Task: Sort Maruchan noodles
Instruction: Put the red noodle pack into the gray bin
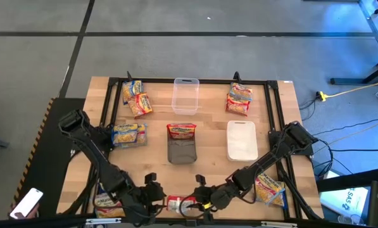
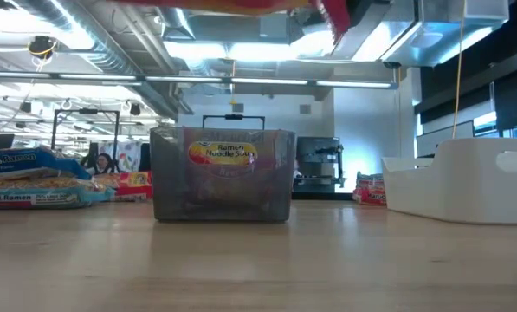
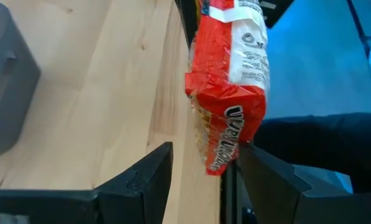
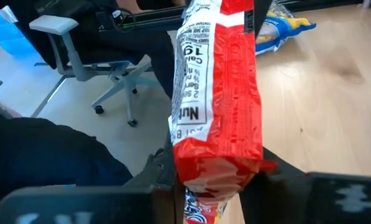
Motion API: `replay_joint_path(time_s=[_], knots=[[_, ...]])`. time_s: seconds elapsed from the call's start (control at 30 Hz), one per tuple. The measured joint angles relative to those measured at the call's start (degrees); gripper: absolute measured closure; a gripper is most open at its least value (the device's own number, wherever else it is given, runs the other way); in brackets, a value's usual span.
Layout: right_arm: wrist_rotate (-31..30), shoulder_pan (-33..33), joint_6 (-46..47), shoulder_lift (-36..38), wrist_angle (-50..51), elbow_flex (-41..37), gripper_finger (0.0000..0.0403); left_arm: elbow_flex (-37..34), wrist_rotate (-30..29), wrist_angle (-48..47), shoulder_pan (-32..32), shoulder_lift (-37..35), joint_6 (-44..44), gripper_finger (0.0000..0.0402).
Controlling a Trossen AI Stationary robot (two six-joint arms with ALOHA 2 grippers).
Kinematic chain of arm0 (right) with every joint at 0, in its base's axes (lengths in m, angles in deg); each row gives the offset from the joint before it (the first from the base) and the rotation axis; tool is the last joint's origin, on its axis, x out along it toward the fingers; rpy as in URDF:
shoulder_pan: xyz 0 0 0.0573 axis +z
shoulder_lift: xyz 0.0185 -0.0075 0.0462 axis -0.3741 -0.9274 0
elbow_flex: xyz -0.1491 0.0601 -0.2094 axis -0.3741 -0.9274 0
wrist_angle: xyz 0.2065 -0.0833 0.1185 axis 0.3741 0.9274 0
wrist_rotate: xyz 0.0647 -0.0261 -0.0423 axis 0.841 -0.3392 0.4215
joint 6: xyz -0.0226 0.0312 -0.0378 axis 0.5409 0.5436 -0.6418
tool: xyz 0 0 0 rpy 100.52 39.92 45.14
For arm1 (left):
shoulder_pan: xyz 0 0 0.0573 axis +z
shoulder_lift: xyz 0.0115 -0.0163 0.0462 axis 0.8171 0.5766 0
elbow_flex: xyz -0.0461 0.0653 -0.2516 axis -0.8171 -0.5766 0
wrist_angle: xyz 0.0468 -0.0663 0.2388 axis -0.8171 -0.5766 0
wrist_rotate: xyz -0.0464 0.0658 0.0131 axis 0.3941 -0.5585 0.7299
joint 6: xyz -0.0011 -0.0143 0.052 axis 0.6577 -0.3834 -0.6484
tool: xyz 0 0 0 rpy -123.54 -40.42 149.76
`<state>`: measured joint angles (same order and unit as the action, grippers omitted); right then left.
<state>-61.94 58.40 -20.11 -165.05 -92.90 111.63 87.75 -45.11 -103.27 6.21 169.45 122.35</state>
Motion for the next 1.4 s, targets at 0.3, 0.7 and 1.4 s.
replay_joint_path(time_s=[0.3,0.7,1.4], knots=[[-0.8,-0.9,-0.2,0.0,-1.3,0.1,0.032,0.1,-3.9,-1.8,-2.2,-3.8,-0.4,0.022],[-2.3,-0.9,-4.5,0.0,-7.8,0.1,0.032,0.1,-8.5,0.1,-2.9,1.2,-0.1,0.022],[4.2,-3.7,-1.5,4.1,-0.6,0.1,0.025,0.0,-6.7,-1.7,-1.1,1.3,-5.5,0.0302]])
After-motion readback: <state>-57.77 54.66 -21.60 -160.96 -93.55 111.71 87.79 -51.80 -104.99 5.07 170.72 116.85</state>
